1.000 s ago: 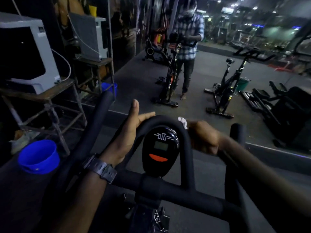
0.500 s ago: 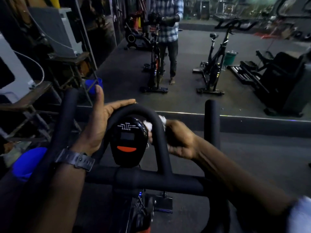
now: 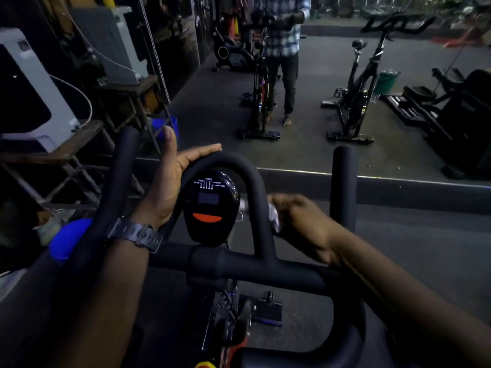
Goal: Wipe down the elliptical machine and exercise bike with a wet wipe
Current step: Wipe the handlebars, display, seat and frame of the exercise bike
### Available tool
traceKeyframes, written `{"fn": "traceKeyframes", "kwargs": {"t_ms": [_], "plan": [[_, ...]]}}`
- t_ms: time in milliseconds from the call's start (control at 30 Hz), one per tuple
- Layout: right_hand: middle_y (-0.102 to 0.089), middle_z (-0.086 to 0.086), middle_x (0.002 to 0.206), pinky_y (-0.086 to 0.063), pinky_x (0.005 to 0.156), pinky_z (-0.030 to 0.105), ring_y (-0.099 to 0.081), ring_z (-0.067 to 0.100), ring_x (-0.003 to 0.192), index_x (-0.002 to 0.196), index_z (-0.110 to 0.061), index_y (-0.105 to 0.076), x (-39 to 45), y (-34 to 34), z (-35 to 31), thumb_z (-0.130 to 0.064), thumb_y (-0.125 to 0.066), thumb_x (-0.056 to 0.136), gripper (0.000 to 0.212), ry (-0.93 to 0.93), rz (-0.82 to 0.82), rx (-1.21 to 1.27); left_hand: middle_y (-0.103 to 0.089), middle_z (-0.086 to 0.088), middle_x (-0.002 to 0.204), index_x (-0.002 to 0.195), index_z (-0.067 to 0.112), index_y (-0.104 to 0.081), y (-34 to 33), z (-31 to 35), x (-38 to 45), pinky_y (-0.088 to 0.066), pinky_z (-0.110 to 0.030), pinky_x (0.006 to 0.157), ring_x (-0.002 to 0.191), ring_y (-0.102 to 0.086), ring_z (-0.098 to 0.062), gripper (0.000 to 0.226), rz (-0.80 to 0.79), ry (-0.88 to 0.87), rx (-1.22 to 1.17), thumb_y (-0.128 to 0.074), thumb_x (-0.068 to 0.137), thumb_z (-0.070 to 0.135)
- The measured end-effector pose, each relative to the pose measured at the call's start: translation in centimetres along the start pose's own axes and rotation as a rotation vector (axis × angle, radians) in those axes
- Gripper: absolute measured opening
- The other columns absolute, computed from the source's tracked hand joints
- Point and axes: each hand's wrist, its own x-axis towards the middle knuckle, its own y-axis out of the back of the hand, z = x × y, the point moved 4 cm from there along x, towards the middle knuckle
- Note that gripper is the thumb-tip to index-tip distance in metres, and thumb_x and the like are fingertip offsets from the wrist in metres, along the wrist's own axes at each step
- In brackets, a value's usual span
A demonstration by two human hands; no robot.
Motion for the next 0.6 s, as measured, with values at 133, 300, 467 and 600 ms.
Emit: {"fn": "traceKeyframes", "kwargs": {"t_ms": [133,300,467,600], "plan": [[-0.072,0.009,0.106,-0.054,0.084,0.039,-0.068,0.026,0.101,0.114,-0.011,-0.066,-3.2,1.4,1.8,0.001,-0.043,0.077,0.045,0.047,-0.109,-0.664,-0.074,-0.013,0.119,0.133,0.006,-0.062,-0.1,0.0,-0.2,-0.056,-0.035,0.100,0.117,-0.069,-0.026,0.095,0.009,-0.013,-0.005,-0.001,0.098,0.069],[-0.069,0.007,0.078,-0.047,0.061,0.024,-0.057,0.008,0.066,0.090,-0.001,-0.069,0.1,1.0,-0.7,0.012,-0.051,0.090,0.023,0.101,0.040,-0.442,-0.073,-0.012,0.123,0.133,0.008,-0.062,-0.1,-0.2,-0.1,-0.050,-0.040,0.107,0.120,-0.067,-0.025,0.093,-0.015,-0.026,0.011,-0.004,0.097,0.071],[-0.070,-0.003,0.078,-0.052,0.072,0.029,-0.061,0.006,0.073,0.089,-0.013,-0.070,-0.9,1.6,0.2,-0.006,-0.061,0.095,0.013,0.244,0.201,-0.526,-0.068,-0.011,0.133,0.136,0.008,-0.061,0.5,-0.7,-0.2,-0.044,-0.045,0.115,0.128,-0.062,-0.025,0.094,-0.018,-0.052,0.030,-0.009,0.095,0.074],[-0.071,-0.014,0.082,-0.052,0.071,0.018,-0.065,-0.003,0.077,0.087,-0.030,-0.070,-7.2,0.9,1.5,-0.015,-0.069,0.091,0.015,0.439,0.216,-0.920,-0.056,-0.001,0.148,0.131,0.017,-0.067,1.6,-1.3,-0.9,-0.028,-0.046,0.124,0.140,-0.050,-0.016,0.092,0.003,-0.098,0.023,-0.025,0.084,0.084]]}}
